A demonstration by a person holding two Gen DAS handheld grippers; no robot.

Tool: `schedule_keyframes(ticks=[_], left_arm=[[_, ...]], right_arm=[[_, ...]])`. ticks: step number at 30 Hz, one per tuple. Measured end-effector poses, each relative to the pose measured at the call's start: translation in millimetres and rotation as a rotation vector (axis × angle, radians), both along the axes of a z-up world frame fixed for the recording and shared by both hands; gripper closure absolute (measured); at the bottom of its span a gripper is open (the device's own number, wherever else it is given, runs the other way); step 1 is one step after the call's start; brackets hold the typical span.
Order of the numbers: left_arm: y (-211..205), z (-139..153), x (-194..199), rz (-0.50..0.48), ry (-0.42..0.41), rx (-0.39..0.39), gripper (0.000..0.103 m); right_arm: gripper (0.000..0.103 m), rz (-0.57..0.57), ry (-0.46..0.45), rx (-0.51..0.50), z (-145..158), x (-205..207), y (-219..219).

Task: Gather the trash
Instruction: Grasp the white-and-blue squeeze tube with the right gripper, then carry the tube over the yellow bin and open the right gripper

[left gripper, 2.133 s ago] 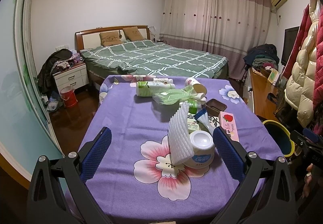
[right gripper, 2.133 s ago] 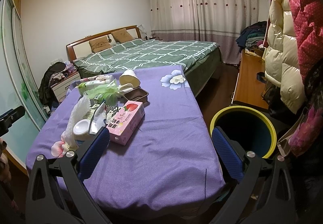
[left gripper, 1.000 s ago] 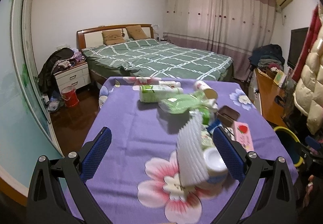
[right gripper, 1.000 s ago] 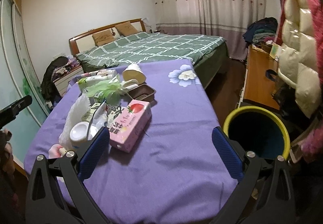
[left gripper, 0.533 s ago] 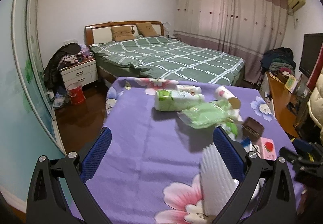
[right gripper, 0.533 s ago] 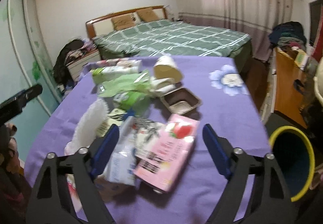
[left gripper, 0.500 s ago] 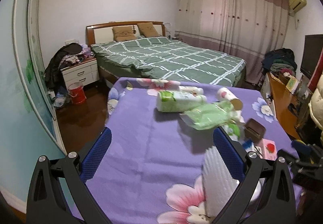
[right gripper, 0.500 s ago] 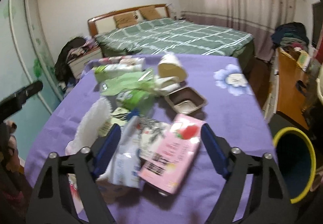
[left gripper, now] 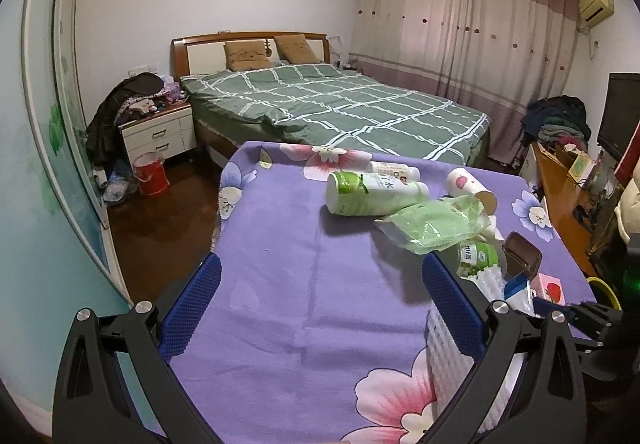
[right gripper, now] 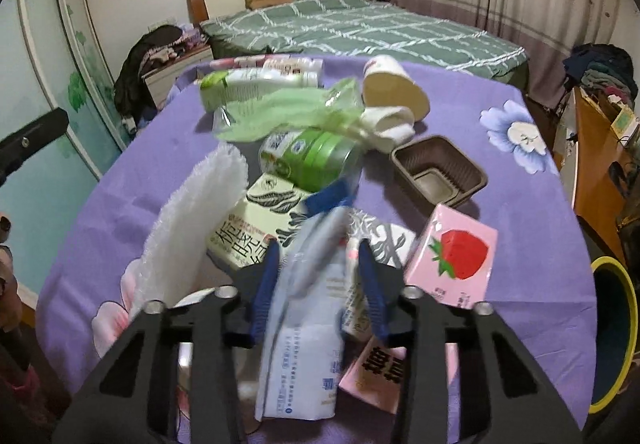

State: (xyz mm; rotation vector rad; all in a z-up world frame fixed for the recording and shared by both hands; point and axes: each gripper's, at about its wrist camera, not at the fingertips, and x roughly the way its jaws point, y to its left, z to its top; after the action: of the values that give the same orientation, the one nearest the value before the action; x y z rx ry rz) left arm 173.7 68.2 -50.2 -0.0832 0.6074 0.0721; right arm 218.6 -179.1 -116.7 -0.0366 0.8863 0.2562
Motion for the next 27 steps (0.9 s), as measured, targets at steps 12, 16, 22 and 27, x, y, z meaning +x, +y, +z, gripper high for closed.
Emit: schedule_keyframes(ticks=[12,16,22,27], left_arm=[[-13,-3,-10,-0.014,0.007,-0.006,0.004],[-24,-1,-16,-0.043,0.005,-0.004,0.004],[-48,5,-25,-0.104,-0.005,0.007,0.004],[-72,7,-32,-0.156,-0.005,0.014,0.004]], right_arm=[[0.089,0.009,-0.055,0.094,27,-18,-20],[0.089,-0.029,-0.098,0.095,43,-28,-42],[0.089,-0.200,-0.125,0.045,49,-35,-115],[0.088,-0.422,-0.100,0.027,36,-43,-203]])
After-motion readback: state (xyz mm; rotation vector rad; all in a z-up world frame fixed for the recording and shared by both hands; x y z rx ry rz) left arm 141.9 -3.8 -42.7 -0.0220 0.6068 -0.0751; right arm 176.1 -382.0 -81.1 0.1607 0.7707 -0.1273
